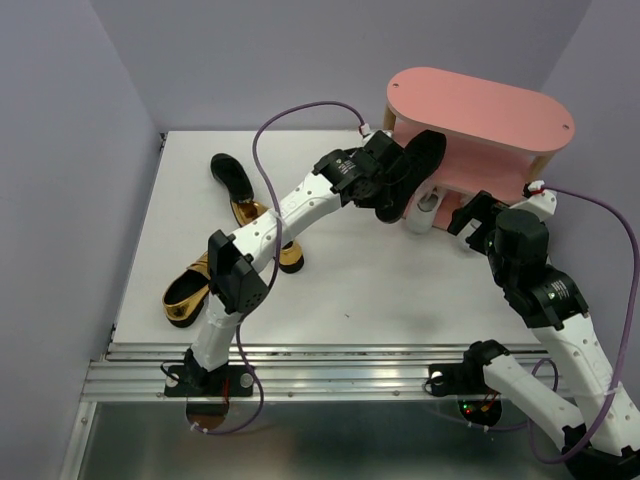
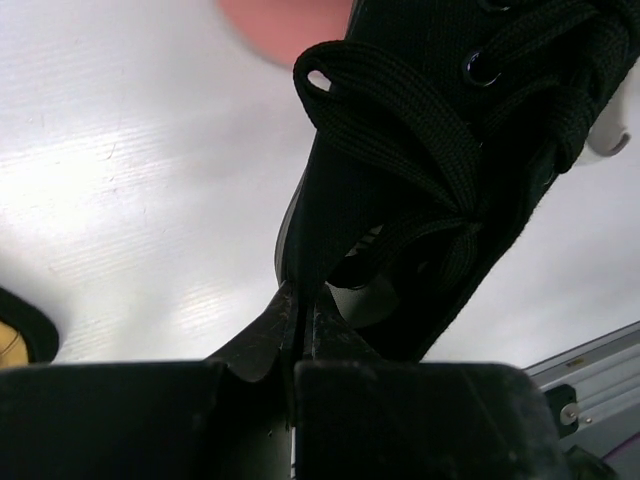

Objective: Place and organize the shoes onto the shoe shelf

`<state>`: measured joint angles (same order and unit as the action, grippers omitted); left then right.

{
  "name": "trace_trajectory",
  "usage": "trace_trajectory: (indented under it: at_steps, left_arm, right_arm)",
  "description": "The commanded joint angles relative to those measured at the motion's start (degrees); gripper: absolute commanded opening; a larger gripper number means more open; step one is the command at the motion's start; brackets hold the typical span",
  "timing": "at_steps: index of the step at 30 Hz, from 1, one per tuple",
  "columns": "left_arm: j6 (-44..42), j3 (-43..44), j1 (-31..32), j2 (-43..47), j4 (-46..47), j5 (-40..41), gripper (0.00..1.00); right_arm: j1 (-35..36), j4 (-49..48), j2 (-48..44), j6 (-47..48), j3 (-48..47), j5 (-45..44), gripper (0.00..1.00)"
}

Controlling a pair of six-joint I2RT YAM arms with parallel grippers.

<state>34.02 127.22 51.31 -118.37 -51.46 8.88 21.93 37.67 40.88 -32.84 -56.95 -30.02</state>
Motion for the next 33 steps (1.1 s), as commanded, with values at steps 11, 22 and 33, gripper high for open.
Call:
trace_trajectory:
  at_steps: [11, 22, 33]
  left_arm:
    - [-0.71, 15.07, -3.76, -5.03, 10.5, -7.39, 0.0]
    - [-1.41, 17.88, -6.66, -8.28, 17.18, -12.31, 0.0]
    - [-0.89, 20.44, -7.71, -11.36, 22.54, -14.24, 0.0]
  right_arm:
    - [0.21, 0.47, 0.07, -0.91, -1.94, 1.54, 1.0]
    - [0.21, 1.88, 0.69, 0.06, -2.99, 0.31, 1.0]
    - [0.21, 2.93, 1.22, -0.03, -3.78, 0.23, 1.0]
